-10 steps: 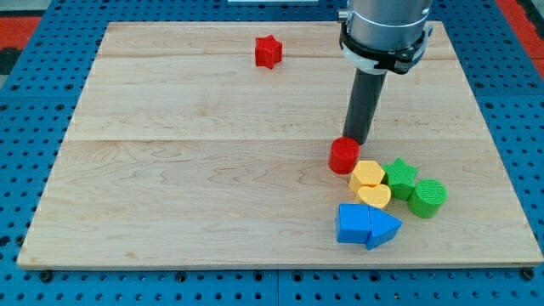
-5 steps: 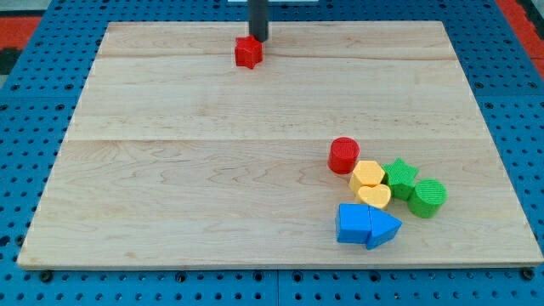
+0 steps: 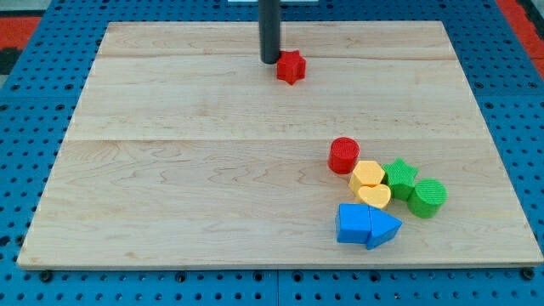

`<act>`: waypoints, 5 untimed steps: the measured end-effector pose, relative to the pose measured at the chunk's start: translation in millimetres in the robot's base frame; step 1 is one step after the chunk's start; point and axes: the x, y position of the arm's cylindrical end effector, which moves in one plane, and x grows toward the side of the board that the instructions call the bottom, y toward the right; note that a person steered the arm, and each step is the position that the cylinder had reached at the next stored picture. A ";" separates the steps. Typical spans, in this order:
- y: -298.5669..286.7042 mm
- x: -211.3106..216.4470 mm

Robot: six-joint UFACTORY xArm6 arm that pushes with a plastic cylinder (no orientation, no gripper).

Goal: Move the red star into the red circle

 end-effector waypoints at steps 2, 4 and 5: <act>84.2 86.2; 91.8 55.9; 131.1 75.6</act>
